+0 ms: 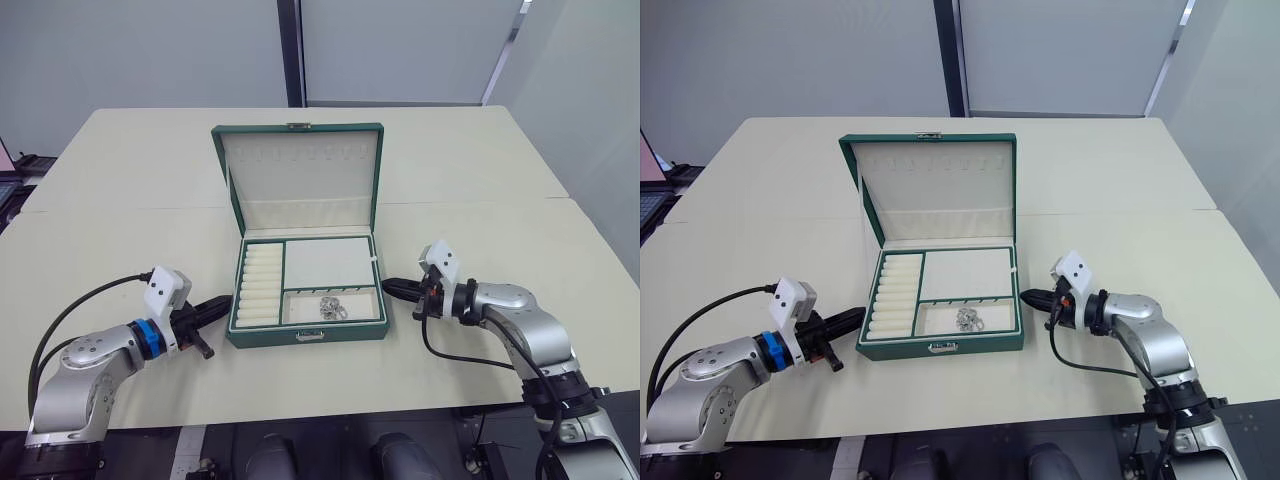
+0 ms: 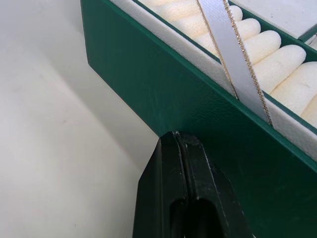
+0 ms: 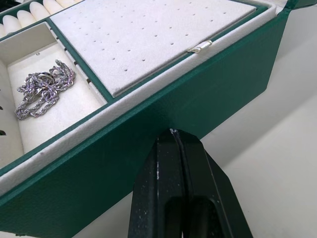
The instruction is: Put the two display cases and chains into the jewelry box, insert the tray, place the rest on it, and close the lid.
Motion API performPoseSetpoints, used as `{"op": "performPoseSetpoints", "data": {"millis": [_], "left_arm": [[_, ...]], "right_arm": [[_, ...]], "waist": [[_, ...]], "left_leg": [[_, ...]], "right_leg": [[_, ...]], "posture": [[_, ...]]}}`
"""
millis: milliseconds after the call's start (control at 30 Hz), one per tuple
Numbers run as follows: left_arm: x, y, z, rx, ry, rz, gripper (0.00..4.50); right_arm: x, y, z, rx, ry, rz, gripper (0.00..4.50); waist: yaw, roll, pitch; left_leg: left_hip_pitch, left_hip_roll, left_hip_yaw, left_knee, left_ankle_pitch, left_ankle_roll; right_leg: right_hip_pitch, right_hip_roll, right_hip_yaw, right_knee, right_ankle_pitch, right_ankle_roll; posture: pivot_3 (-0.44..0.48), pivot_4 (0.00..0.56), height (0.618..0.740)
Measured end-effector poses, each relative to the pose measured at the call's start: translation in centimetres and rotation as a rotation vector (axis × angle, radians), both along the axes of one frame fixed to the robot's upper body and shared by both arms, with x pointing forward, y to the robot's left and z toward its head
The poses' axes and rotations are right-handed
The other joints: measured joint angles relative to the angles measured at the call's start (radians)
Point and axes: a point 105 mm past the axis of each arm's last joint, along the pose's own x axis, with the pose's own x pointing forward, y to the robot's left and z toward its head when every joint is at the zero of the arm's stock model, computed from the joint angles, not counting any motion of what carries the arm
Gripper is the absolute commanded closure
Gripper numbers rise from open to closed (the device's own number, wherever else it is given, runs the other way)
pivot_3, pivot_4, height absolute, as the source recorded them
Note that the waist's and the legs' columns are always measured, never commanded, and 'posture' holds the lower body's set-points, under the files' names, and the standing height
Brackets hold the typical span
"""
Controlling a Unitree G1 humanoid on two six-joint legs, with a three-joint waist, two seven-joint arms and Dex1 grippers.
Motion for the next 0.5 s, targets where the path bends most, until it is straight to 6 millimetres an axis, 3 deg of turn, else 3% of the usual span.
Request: {"op": "performPoseSetpoints", "data": {"millis": [300,500], "left_arm": [[0.1,0.4,0.4,0.002,-0.058,-0.003,4.5],[-0.6,1.5,2.8,-0.046,-0.151,0.014,4.5]], "right_arm": [[-0.1,-0.8,0.4,-0.002,0.029,0.007,4.49],[-1.0,-2.9,3.0,-0.005,0.02,0.059,4.49]], "waist": [[0.002,0.0,0.0],[0.004,-0.001,0.0]], "left_leg": [[-0.004,0.0,0.0,0.0,0.0,0.0],[-0.007,0.0,0.0,0.001,0.0,0.0]], "right_leg": [[-0.003,0.0,0.0,0.0,0.0,0.0],[-0.006,0.0,0.001,0.0,0.0,0.0]], "posture": [[0.0,0.15,0.74],[0.0,0.15,0.74]]}}
